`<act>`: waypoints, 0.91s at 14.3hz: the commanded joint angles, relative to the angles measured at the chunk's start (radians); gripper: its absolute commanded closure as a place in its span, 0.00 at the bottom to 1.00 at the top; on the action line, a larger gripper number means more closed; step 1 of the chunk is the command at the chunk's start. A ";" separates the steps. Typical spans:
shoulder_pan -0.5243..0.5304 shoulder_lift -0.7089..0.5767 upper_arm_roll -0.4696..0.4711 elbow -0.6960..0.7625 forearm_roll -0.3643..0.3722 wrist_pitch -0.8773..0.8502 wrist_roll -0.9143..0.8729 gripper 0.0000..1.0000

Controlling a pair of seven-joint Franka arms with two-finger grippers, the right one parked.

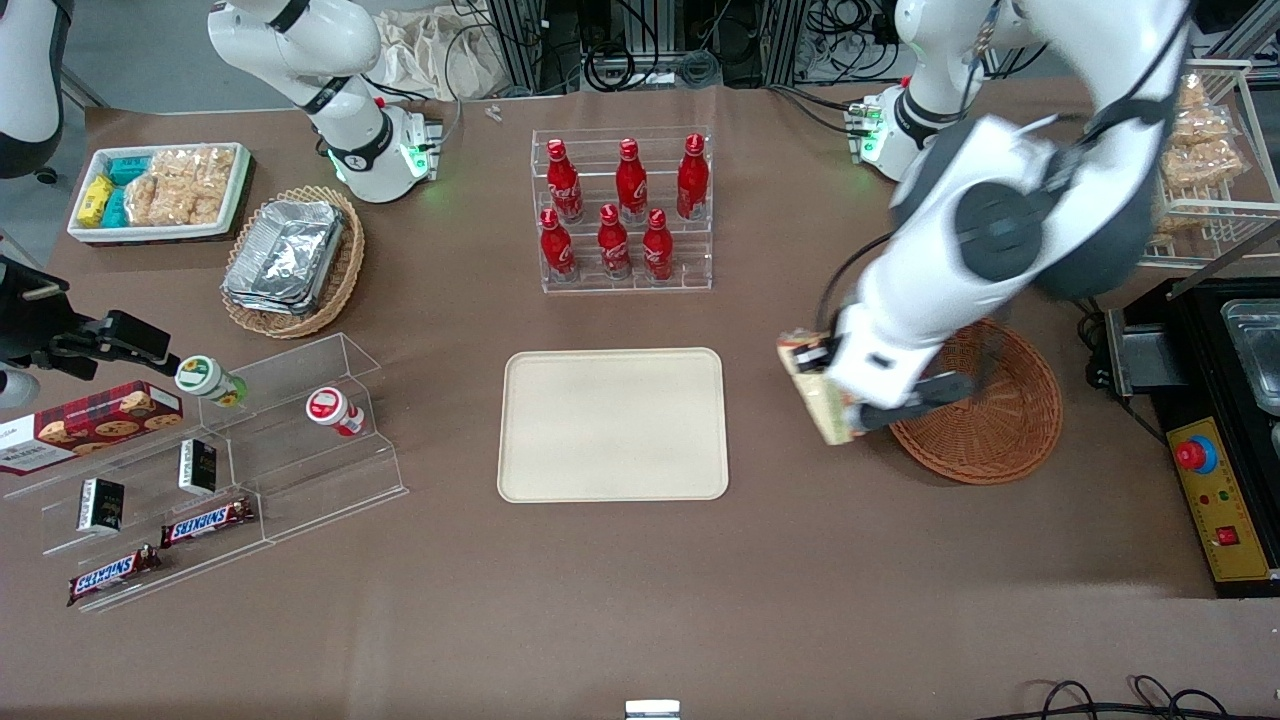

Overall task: Place sandwich from basket to tray
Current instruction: 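Lift the sandwich and carry it with the left gripper to the tray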

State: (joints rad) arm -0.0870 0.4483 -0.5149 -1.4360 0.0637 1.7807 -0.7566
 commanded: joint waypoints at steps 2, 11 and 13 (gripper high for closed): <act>-0.052 0.211 0.001 0.104 0.021 0.104 0.178 1.00; -0.162 0.380 0.007 0.098 0.091 0.200 0.171 1.00; -0.163 0.417 0.007 0.100 0.093 0.233 0.171 1.00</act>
State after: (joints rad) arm -0.2404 0.8174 -0.5130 -1.3764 0.1360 1.9918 -0.5785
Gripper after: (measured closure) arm 0.850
